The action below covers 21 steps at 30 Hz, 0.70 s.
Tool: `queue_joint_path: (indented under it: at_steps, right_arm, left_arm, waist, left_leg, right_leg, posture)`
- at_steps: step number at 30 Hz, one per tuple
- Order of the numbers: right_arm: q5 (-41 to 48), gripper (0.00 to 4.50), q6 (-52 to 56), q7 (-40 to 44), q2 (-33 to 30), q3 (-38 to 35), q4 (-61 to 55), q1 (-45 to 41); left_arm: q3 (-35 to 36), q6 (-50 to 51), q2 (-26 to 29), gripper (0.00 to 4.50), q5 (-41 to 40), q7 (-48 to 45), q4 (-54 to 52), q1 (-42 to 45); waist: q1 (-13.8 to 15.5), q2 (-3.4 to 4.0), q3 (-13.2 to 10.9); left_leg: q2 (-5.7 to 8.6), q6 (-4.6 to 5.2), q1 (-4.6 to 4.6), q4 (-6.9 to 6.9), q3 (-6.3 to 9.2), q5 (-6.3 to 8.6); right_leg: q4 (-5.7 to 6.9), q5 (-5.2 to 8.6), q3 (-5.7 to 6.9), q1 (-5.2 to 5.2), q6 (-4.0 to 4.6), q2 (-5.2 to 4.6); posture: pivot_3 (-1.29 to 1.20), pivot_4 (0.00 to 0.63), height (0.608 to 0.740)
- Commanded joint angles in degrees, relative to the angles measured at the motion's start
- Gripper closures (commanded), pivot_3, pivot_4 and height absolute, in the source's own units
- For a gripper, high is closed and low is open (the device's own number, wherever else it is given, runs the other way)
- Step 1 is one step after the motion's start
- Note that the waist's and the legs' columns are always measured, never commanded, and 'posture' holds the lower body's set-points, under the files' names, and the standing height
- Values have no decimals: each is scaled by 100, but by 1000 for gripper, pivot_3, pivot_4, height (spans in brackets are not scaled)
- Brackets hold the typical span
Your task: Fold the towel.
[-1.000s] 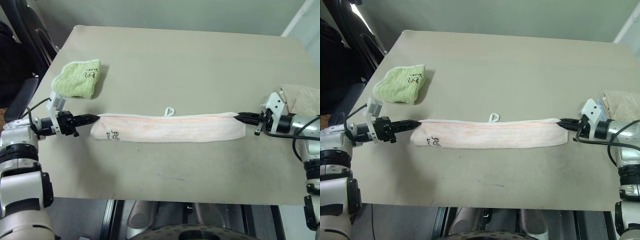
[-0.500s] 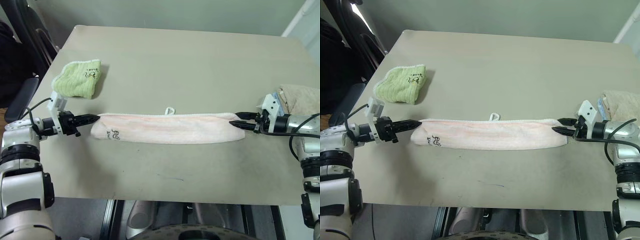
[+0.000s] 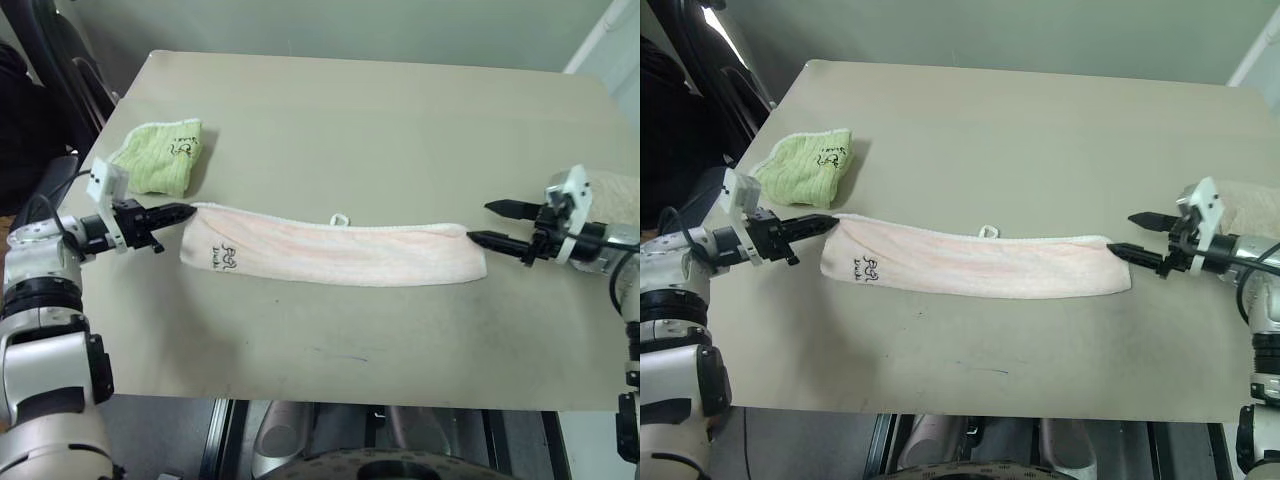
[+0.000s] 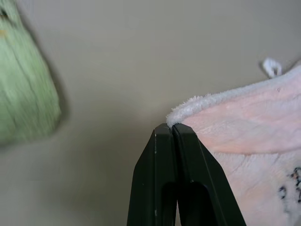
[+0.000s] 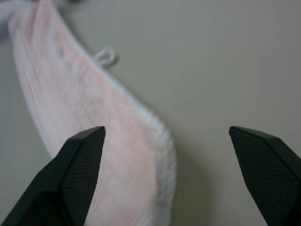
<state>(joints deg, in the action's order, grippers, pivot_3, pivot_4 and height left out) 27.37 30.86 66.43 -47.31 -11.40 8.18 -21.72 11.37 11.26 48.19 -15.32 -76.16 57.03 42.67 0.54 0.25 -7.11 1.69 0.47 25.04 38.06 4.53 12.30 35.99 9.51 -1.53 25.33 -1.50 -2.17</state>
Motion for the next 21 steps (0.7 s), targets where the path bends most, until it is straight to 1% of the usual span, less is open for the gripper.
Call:
queue_joint_path:
  at_steps: [1,3,4,5,7,8,13,15,16,18,20,21]
  right_arm:
    - [417,46,576,-199,-84,-314,-684,292]
    - [435,46,612,-273,-56,-330,-853,430]
    - [430,0,601,-313,-39,-329,-894,467]
    - [408,0,562,-337,-31,-311,-920,499]
    - [386,0,507,-379,-15,-287,-941,515]
    - [385,0,485,-414,6,-287,-939,503]
    - [397,0,436,-545,53,-325,-944,475]
    - [527,0,599,-626,69,-446,-1046,543]
    - [596,0,688,-664,75,-498,-1095,572]
    - [859,0,975,-811,138,-676,-1312,730]
    - [1327,0,1523,-1125,280,-997,-1589,917]
    - [1626,0,1848,-1319,371,-1196,-1725,1007]
  left_arm:
    - [-12,403,228,4500,-174,-603,-450,-33]
    - [-129,675,333,4500,-158,-882,-632,-164]
    - [-159,735,365,4048,-138,-919,-689,-215]
    - [-213,741,397,3813,-75,-934,-706,-261]
    - [-271,749,424,3199,-1,-923,-703,-309]
    - [-273,753,419,2778,11,-869,-669,-296]
    - [-230,626,403,1018,64,-599,-456,-174]
    - [-161,549,429,292,34,-553,-414,-159]
    - [-124,498,434,39,15,-518,-400,-153]
    - [118,91,375,39,-48,-51,-256,-63]
    - [407,-297,298,39,-153,429,-86,48]
    - [512,-135,297,39,-255,432,-53,123]
  waist:
    - [0,-1,0]
    - [-1,0,0]
    - [-7,0,0]
    - [-10,0,0]
    - [-15,0,0]
    - [-14,0,0]
    - [-13,0,0]
    - [-11,0,0]
    - [-10,0,0]
    - [6,0,0]
    - [13,-2,0]
    - [20,-1,0]
  left_leg:
    - [0,-1,1,-2,0,0]
    - [0,-1,3,-3,0,1]
    - [0,-2,3,-3,0,2]
    - [1,-2,3,-3,-1,3]
    - [1,-2,1,-2,0,4]
    - [1,0,-1,-3,0,6]
    - [1,12,1,-1,1,12]
    - [1,12,1,-1,1,12]
    - [1,12,2,-2,1,12]
    - [1,12,2,-2,1,12]
    - [0,5,4,-2,1,8]
    - [1,4,4,-1,1,7]
  right_leg:
    - [-2,3,1,0,-1,0]
    - [-4,4,0,2,-2,0]
    - [-4,5,0,2,-2,0]
    - [-4,5,-1,4,-3,0]
    - [-3,5,-4,4,-3,0]
    - [-1,5,-5,4,-3,0]
    - [-1,6,-4,4,-2,0]
    - [0,6,-4,5,-2,0]
    - [0,6,-3,5,-2,0]
    - [-1,6,-3,5,-2,0]
    - [-1,9,-1,5,-4,0]
    - [-1,11,-1,4,-5,0]
  posture:
    - [0,150,733]
    - [0,150,733]
    - [0,150,733]
    - [0,150,733]
    - [0,150,733]
    - [0,150,733]
    - [0,150,733]
    - [0,150,733]
    - [0,150,733]
    - [0,150,733]
    - [0,150,733]
    - [0,150,733]
